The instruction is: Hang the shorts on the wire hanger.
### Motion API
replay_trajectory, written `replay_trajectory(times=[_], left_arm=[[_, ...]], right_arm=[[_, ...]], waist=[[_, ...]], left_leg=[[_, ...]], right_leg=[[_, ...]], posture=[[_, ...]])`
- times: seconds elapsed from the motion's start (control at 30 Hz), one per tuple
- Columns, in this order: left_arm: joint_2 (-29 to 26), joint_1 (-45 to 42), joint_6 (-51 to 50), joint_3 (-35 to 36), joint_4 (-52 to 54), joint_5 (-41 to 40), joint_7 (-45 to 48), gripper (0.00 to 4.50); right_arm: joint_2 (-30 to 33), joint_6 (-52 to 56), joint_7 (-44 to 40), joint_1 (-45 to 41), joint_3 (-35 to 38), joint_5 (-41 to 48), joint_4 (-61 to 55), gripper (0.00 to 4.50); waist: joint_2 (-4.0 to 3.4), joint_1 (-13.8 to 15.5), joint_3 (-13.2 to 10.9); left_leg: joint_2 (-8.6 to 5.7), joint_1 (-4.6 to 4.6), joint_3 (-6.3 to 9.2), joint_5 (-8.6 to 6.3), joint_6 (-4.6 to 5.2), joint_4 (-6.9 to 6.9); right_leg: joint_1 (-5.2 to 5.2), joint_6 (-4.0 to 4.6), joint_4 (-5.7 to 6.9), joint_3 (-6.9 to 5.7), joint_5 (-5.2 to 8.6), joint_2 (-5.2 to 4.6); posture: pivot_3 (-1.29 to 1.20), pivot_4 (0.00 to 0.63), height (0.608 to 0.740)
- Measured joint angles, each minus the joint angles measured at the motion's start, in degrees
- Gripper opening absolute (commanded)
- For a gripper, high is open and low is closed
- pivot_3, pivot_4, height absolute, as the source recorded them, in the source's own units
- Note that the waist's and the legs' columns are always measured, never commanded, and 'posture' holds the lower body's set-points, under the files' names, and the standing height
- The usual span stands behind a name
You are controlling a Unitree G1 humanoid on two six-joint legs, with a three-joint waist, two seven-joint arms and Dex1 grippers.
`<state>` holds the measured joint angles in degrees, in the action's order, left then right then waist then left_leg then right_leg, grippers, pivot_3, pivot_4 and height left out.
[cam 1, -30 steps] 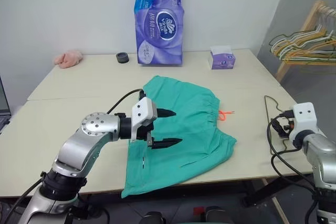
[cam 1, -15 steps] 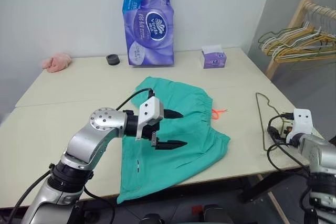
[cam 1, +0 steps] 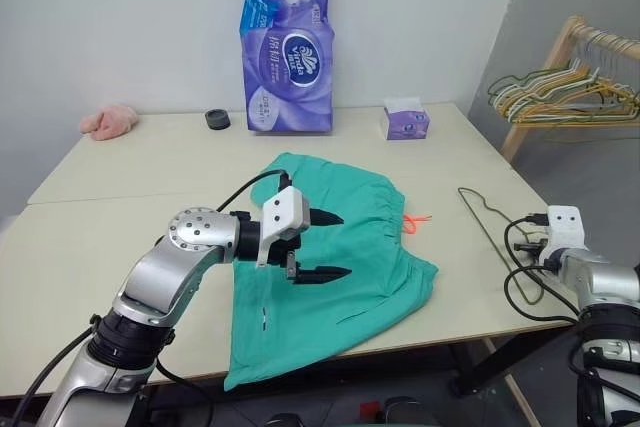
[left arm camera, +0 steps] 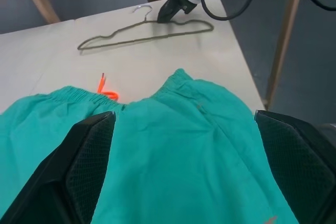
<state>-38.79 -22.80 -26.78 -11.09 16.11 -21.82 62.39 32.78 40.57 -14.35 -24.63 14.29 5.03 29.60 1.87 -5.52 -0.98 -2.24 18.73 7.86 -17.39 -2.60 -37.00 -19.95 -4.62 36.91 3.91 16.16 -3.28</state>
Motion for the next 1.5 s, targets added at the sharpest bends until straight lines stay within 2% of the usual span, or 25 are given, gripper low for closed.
replay_trajectory(times=[0.17,0.33,0.57,0.7,0.83,1.03,1.37,1.5], left_arm=[[0.06,-0.05,0.73,1.84,-3.53,1.00,-2.98,4.50],[0.03,-1.69,1.31,9.68,-15.85,1.69,-8.23,4.50],[-0.36,-4.25,-3.09,13.34,-20.58,-1.90,-6.04,4.50],[-0.54,-4.54,-9.58,13.32,-20.63,-6.06,-2.22,4.50],[-2.95,-5.07,-14.44,12.67,-20.59,-7.72,1.28,4.50],[-2.89,-5.07,-15.55,10.66,-20.57,-7.39,2.56,4.50],[-5.44,0.10,-17.89,5.93,-12.33,-8.70,9.25,4.50],[-5.60,0.00,-17.47,5.46,-12.49,-8.14,9.16,3.68]], right_arm=[[0.65,-5.63,-0.66,0.14,-1.81,-0.96,1.34,0.05],[3.98,-22.97,-6.35,5.47,-7.91,-4.82,-11.27,0.05],[8.06,-44.72,-9.18,5.18,-13.82,-12.21,-21.58,0.05],[8.25,-55.99,-11.50,1.37,-19.17,-16.21,-23.47,0.05],[8.59,-66.57,-14.94,-2.18,-23.41,-17.40,-25.01,0.05],[6.37,-75.10,-20.62,-4.10,-28.70,-16.60,-26.05,0.05],[4.32,-77.62,-23.60,-6.39,-29.13,-15.47,-25.36,0.05],[3.28,-77.61,-24.36,-7.41,-29.12,-14.93,-25.27,0.00]], waist=[[-0.17,-0.14,-0.11],[-1.34,-0.75,-0.83],[-1.35,-1.06,-0.85],[-1.42,-1.29,-0.96],[-1.38,-1.56,-0.99],[-1.36,-1.68,-1.01],[-1.36,-2.36,-1.04],[-1.36,-2.37,-1.04]], left_leg=[[0.00,0.03,-0.01,0.00,0.00,0.01],[-0.03,0.19,-0.06,0.00,-0.01,0.04],[-0.03,0.20,-0.02,-0.06,-0.12,0.04],[-0.03,0.21,0.00,-0.06,-0.12,0.03],[-0.03,0.20,0.07,-0.06,-0.13,0.04],[-0.02,0.20,0.22,-0.05,-0.14,0.04],[-0.03,0.21,0.51,-0.07,-0.14,0.06],[-0.05,0.21,0.53,-0.07,-0.14,0.06]], right_leg=[[-0.08,0.00,0.03,0.05,0.00,0.00],[-0.35,-0.06,0.09,0.16,0.00,-0.02],[-0.36,-0.06,0.07,0.15,0.00,-0.02],[-0.38,-0.06,0.09,0.14,0.00,-0.02],[-0.36,-0.05,0.07,0.12,0.00,-0.02],[-0.39,-0.04,0.09,0.14,0.00,-0.02],[-0.39,0.02,0.11,0.08,0.03,0.00],[-0.39,0.02,0.11,0.08,0.04,0.00]], posture=[[-0.10,0.000,0.740],[-0.10,0.000,0.740],[-0.12,0.000,0.740],[-0.12,0.000,0.740],[-0.13,0.000,0.740],[-0.13,0.000,0.740],[-0.13,0.000,0.740],[-0.13,0.000,0.740]])
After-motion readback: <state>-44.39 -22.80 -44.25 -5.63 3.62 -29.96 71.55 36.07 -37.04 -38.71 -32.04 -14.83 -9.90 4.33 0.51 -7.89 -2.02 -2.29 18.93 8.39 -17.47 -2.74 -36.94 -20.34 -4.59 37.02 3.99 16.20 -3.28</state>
